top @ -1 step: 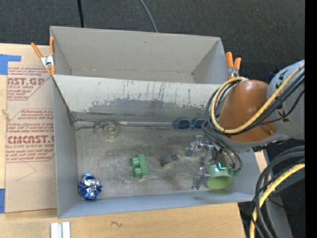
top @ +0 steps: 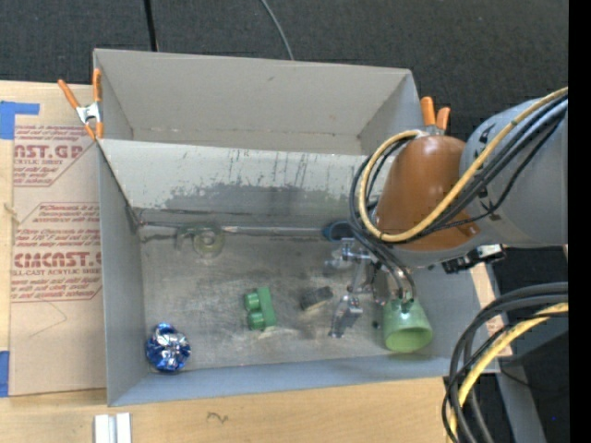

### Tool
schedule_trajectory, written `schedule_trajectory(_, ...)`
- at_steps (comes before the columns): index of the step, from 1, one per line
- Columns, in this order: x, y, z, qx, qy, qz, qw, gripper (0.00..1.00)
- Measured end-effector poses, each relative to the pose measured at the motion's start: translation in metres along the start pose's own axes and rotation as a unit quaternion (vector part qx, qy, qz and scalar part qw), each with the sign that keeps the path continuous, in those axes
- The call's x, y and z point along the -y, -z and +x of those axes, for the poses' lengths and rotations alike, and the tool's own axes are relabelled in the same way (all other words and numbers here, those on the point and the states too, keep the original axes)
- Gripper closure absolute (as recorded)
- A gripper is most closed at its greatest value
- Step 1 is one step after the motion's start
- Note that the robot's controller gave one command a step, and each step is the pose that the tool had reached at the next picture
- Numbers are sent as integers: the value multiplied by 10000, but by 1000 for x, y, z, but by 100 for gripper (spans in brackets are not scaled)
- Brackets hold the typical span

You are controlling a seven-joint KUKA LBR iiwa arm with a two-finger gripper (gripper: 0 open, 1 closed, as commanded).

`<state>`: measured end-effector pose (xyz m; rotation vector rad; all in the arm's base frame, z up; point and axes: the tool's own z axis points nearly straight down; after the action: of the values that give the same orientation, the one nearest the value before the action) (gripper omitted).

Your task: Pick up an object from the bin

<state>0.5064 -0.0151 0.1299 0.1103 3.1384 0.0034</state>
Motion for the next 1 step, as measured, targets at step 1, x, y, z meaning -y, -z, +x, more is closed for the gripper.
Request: schedule_trajectory(1,-2,-58,-7,16,-854,4,9963,0)
